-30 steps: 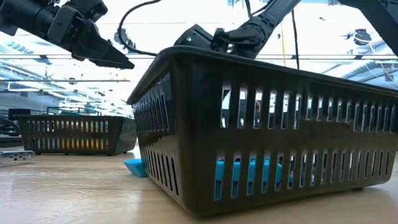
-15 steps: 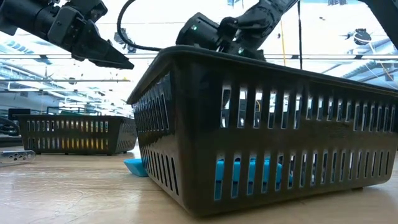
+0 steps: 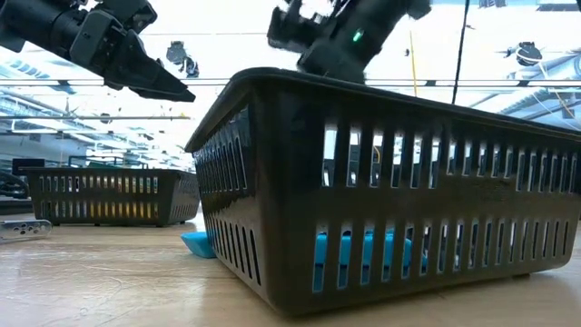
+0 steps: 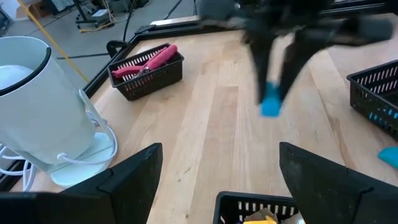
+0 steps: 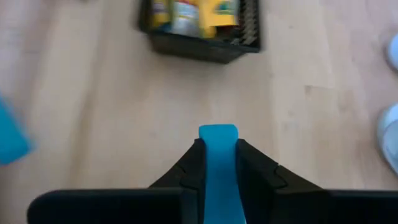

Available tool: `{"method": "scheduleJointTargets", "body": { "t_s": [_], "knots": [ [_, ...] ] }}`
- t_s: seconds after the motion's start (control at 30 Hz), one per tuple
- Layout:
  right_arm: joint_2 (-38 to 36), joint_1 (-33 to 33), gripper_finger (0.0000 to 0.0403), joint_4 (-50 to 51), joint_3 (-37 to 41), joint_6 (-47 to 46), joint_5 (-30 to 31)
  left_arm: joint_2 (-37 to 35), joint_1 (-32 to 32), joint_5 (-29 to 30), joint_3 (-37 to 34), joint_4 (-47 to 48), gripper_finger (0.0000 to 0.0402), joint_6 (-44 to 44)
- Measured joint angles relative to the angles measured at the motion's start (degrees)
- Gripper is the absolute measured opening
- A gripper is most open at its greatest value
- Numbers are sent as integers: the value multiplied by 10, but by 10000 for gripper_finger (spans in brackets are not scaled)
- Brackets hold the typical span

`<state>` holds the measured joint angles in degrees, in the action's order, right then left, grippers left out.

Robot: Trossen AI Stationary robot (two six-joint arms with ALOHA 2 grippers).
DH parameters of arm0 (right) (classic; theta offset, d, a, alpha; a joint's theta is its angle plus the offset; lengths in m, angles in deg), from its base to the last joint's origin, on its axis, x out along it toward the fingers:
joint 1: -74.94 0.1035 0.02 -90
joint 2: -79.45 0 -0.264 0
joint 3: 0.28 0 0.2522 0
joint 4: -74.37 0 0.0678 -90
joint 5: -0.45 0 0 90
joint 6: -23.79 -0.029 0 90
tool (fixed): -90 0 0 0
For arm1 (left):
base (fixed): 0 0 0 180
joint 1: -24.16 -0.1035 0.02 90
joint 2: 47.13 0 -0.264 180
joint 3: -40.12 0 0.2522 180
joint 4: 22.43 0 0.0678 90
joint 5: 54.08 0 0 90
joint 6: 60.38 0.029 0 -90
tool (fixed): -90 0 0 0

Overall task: Pick & Place School Supplies
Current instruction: Put the blue eraser into the bottom black bin

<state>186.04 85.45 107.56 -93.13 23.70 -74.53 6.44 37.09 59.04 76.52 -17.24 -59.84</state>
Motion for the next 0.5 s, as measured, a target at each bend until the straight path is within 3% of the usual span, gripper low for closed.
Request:
{"method": "scheduleJointTargets", "body": {
  "t_s": [0.5],
  "knots": [
    [-36,159,49,40,0,-102,-11,0,0,0,0,3,326,-6]
  ]
}}
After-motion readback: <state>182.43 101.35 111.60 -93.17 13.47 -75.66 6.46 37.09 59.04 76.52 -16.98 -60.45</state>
